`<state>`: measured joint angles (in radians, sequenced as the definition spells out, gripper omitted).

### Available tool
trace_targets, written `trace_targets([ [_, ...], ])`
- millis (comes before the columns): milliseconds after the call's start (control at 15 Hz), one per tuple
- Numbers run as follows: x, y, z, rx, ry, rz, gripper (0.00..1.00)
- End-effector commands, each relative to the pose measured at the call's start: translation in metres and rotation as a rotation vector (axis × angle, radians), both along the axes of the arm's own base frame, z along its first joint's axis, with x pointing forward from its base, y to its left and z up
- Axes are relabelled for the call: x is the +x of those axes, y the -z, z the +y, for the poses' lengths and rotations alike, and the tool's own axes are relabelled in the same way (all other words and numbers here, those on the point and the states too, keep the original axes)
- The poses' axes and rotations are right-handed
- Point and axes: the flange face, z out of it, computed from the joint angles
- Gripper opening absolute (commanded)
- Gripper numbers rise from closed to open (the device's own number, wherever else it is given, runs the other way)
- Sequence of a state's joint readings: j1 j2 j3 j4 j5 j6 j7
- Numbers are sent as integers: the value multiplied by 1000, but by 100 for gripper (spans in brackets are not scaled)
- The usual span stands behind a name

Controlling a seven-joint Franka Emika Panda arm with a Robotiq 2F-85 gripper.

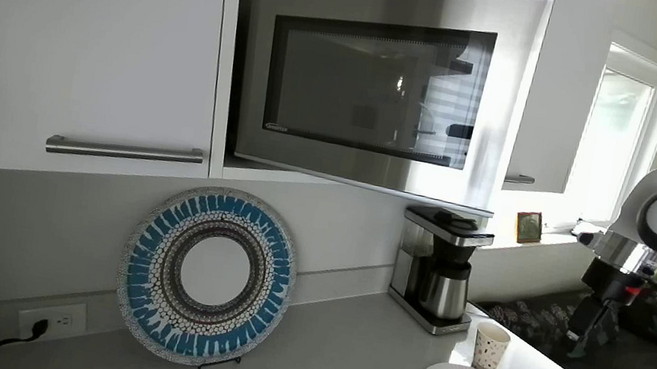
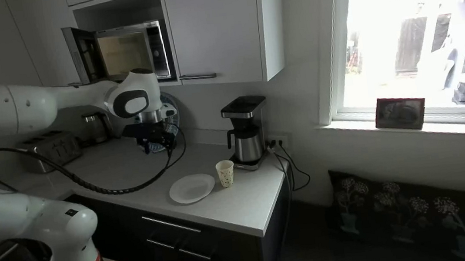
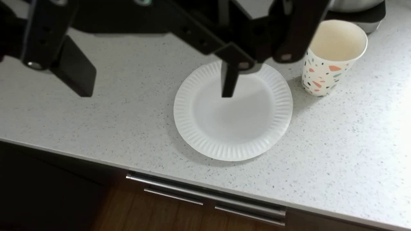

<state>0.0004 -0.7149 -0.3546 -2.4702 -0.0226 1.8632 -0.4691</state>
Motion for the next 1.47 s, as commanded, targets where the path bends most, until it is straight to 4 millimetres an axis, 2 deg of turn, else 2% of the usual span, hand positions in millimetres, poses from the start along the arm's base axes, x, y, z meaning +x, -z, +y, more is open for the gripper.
trace_targets([
  [0,39,36,-24,59,42,116,100],
  [400,76,88,-66,140,17,185,100],
  [667,93,126,-100,289,31,157,100],
  [933,104,158,-127,401,47,123,100],
  [1400,108,214,-164,446,50,171,100],
])
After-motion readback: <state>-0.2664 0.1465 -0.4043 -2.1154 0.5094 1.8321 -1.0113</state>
